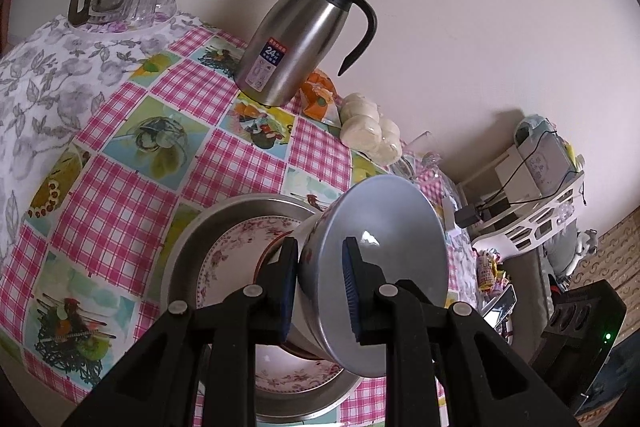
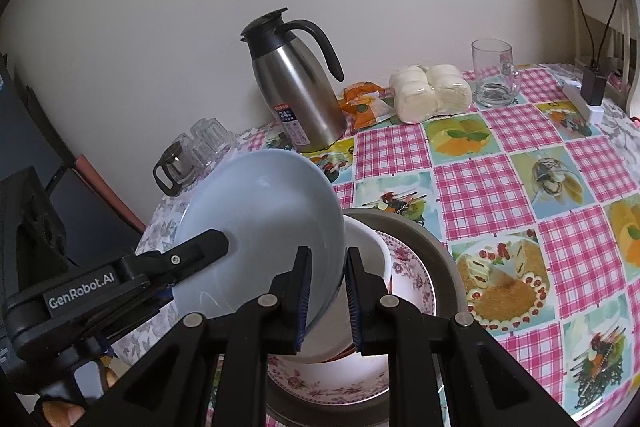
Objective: Organize plates and bowls
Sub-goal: 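Lower the round white bowl into the white square bowl with both grippers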
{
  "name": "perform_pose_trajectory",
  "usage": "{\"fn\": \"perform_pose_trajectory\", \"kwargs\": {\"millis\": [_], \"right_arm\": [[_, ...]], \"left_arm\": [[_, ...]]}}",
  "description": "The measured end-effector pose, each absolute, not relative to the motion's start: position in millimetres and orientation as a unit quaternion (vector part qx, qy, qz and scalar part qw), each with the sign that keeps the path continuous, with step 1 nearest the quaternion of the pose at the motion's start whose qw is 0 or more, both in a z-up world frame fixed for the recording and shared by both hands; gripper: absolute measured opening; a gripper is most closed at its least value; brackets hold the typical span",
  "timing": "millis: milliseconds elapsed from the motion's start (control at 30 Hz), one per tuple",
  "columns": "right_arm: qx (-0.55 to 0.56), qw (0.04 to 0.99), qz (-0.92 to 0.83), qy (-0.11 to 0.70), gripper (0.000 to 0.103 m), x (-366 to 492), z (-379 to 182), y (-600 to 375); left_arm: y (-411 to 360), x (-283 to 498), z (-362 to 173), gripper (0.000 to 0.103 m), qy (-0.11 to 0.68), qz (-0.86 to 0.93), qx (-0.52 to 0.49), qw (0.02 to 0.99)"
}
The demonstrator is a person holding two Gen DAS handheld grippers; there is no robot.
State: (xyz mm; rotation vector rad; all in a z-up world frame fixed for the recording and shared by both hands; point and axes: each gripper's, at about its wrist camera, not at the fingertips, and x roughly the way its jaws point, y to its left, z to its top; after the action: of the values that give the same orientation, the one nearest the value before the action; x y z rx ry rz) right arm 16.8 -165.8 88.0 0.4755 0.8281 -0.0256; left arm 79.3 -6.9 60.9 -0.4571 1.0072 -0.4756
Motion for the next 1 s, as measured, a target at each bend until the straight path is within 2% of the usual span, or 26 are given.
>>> {"fn": "perform_pose_trajectory", "kwargs": {"millis": [1000], "right_arm": [[0.212, 0.877, -0.037, 0.430, 0.021, 24.2, 71.6, -167.4]], "left_arm": [[-26.0, 80.4, 48.9, 0.023, 0.500, -0.198, -0.161, 0.828]]}}
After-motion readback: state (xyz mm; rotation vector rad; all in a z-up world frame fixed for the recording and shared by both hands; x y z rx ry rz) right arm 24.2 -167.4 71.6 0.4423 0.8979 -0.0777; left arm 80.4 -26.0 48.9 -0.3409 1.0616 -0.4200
